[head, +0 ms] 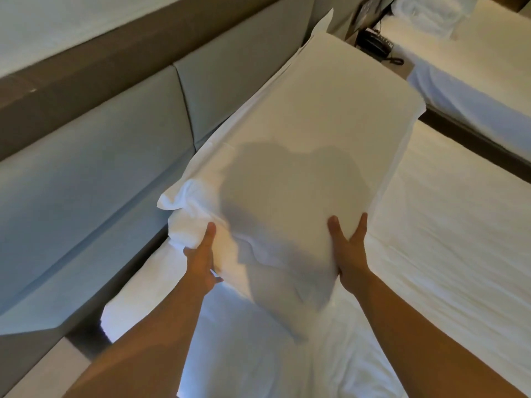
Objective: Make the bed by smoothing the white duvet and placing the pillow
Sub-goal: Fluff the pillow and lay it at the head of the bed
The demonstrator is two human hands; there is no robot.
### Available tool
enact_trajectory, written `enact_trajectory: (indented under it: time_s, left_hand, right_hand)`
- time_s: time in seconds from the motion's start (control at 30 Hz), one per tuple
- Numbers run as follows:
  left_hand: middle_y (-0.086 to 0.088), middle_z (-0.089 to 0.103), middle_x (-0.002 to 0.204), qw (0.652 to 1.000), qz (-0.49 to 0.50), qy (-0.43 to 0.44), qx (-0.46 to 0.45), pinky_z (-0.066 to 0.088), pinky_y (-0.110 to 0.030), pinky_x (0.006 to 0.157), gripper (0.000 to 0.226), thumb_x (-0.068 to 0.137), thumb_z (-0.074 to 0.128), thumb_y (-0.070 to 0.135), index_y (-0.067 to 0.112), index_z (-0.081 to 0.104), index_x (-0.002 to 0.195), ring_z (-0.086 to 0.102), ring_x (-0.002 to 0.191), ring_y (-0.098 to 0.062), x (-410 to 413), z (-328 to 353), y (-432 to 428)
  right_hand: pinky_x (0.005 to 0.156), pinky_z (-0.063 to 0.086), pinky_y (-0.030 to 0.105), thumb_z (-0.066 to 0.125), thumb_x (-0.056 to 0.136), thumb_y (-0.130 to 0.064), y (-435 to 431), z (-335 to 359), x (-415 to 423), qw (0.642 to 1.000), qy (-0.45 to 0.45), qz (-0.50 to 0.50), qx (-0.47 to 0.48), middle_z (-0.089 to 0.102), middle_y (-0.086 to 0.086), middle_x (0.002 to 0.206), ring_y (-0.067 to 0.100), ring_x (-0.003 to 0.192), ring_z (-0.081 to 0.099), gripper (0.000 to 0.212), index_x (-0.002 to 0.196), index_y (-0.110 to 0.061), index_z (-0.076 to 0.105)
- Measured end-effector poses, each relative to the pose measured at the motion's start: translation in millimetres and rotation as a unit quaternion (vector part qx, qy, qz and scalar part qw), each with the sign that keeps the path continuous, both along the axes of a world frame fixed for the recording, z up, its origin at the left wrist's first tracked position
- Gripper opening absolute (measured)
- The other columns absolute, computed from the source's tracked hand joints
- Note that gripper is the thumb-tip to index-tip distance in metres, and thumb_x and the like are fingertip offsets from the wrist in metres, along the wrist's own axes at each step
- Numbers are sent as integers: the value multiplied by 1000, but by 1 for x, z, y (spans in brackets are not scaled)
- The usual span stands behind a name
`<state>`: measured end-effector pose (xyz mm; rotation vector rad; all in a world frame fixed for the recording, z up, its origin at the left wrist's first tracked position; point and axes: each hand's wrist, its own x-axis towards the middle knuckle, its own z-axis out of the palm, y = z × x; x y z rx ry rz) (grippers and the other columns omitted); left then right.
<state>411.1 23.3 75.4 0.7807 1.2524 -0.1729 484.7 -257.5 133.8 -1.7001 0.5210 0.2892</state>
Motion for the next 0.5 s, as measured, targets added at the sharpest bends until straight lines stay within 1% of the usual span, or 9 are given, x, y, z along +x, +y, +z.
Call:
enact_trajectory:
  time_s: [0.07,0.1,0.13,0.2,0.27,0.33,0.4,0.43,0.5]
  left_hand:
    - [0,66,128,997,58,-35,-26,61,-57,80,87,71,89,53,33,44,142,66,111,-32,4,-13,1]
    - [-4,69,128,994,84,-58,-30,63,-47,70,75,77,88,43,27,52,140,69,107,-31,8,-16,0]
    - [-6,70,127,992,102,-75,-28,62,-41,67,63,83,85,36,22,58,137,70,105,-30,12,-18,0]
    - [-7,71,127,990,115,-88,3,60,-42,80,49,90,79,30,19,63,135,70,106,-29,23,-19,5]
    - [-3,71,123,987,115,-100,44,57,-44,93,45,93,76,27,18,63,135,69,107,-26,31,-16,16]
    - [4,71,112,984,109,-108,89,57,-35,82,40,95,74,25,18,62,132,69,100,-19,33,-12,26]
    - [9,70,109,982,102,-111,115,54,-27,72,41,95,73,24,21,59,134,69,98,-14,30,-11,29]
    - [9,70,111,984,94,-110,108,55,-28,73,46,94,74,25,22,58,137,69,103,-16,27,-15,29]
    - [5,69,116,991,63,-74,87,58,-39,83,63,87,81,34,24,53,143,67,112,-24,21,-20,30]
  right_hand:
    - [113,45,54,73,81,-68,5,-2,-2,1000,-9,-11,7,43,-13,156,22,133,52,107,160,-53,3]
    - [112,47,54,74,81,-69,9,-2,-1,1000,-15,-16,8,44,-11,157,23,133,53,106,160,-53,4]
    - [111,48,54,74,80,-69,12,-1,0,1000,-21,-21,7,45,-10,156,24,133,54,105,159,-53,6]
    - [109,50,54,74,80,-68,19,2,2,999,-28,-34,4,47,-9,154,25,132,55,103,159,-53,10]
    - [108,50,53,73,81,-68,24,6,5,998,-30,-49,-1,48,-8,153,26,132,55,100,159,-51,14]
    - [107,51,53,74,79,-69,28,10,7,998,-36,-59,-5,51,-8,151,26,131,56,99,159,-48,19]
    - [105,53,54,74,79,-69,30,11,8,997,-41,-70,-16,53,-7,148,28,127,58,96,157,-47,23]
    - [104,53,55,73,80,-68,31,9,8,996,-38,-73,-21,53,-7,147,28,125,58,95,157,-47,23]
    - [104,52,52,72,84,-66,34,4,2,997,-18,-77,-26,51,-9,145,27,123,56,94,159,-47,18]
